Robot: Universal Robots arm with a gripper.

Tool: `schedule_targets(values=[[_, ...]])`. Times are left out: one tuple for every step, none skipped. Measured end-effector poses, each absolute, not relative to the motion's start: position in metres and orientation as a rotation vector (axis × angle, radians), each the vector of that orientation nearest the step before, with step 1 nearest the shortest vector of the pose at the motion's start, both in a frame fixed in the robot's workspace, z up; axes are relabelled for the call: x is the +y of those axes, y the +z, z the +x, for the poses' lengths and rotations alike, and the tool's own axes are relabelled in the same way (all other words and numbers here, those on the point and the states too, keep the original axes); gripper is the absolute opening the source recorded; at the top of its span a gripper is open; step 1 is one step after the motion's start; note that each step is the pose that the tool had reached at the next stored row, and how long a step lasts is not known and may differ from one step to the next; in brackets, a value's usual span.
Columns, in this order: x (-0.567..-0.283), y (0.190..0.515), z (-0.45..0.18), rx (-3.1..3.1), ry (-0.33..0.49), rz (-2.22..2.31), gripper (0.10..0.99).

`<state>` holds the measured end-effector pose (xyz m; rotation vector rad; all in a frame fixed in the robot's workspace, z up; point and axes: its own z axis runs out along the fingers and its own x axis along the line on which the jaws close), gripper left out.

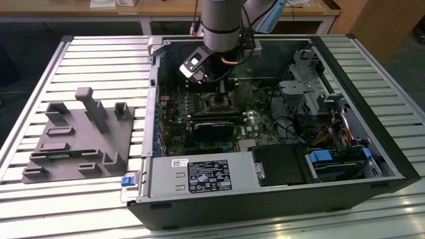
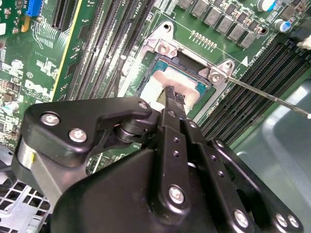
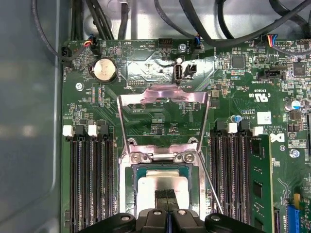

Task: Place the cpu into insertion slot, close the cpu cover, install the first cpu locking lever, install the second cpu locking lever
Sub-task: 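Place the cpu into insertion slot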

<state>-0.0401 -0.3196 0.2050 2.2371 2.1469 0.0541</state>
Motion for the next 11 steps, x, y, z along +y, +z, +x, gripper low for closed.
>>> schedule_targets(values=[[-0.32, 0.205, -0.04, 2.147, 0.054, 2.237, 0.106], [-0.32, 0.205, -0.04, 2.147, 0.054, 2.237, 0.106], [-0.32, 0.205, -0.04, 2.147, 0.054, 2.237, 0.106], [-0.32, 0.205, -0.04, 2.147, 0.054, 2.237, 0.106], [-0.32, 0.206, -0.04, 2.147, 0.054, 2.237, 0.106], [-0.32, 0.208, -0.04, 2.147, 0.054, 2.237, 0.106], [-0.32, 0.21, -0.04, 2.147, 0.054, 2.237, 0.106], [-0.32, 0.212, -0.04, 2.147, 0.054, 2.237, 0.106], [-0.32, 0.214, -0.04, 2.147, 0.054, 2.237, 0.106], [-0.32, 0.217, -0.04, 2.147, 0.054, 2.237, 0.106], [-0.32, 0.219, -0.04, 2.147, 0.054, 2.237, 0.106]])
